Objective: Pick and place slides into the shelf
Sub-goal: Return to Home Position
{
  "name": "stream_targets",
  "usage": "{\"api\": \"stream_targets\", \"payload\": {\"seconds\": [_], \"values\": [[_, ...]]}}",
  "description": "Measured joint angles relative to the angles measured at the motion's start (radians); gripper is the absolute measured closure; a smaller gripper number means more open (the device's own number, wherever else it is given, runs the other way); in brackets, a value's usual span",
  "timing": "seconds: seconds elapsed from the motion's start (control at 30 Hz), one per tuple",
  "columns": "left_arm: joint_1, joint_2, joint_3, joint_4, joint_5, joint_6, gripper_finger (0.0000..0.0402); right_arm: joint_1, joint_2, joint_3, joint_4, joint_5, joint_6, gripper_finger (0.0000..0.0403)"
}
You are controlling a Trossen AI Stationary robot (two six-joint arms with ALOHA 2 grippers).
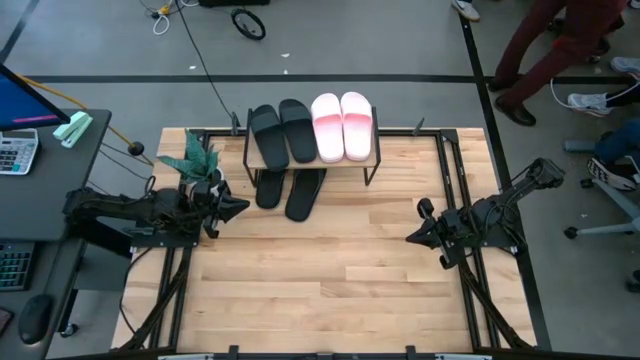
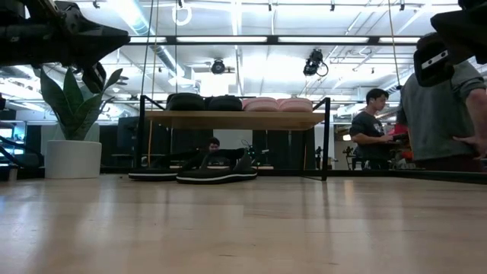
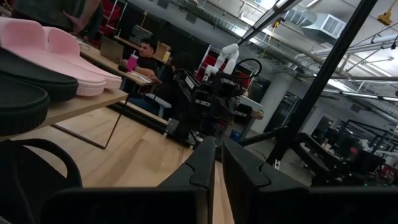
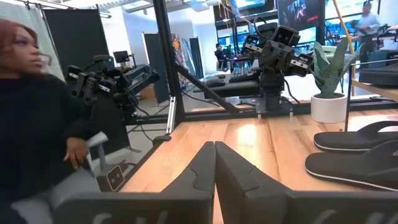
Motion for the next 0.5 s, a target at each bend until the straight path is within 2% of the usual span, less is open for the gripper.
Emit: {"api": "stream_targets", "payload": {"seconds": [0.5], "values": [[0.000, 0.000, 0.000, 0.000, 0.000, 0.000, 0.0374, 0.000, 0.000, 0.000, 0.000, 0.000, 0.000, 0.0389]]}}
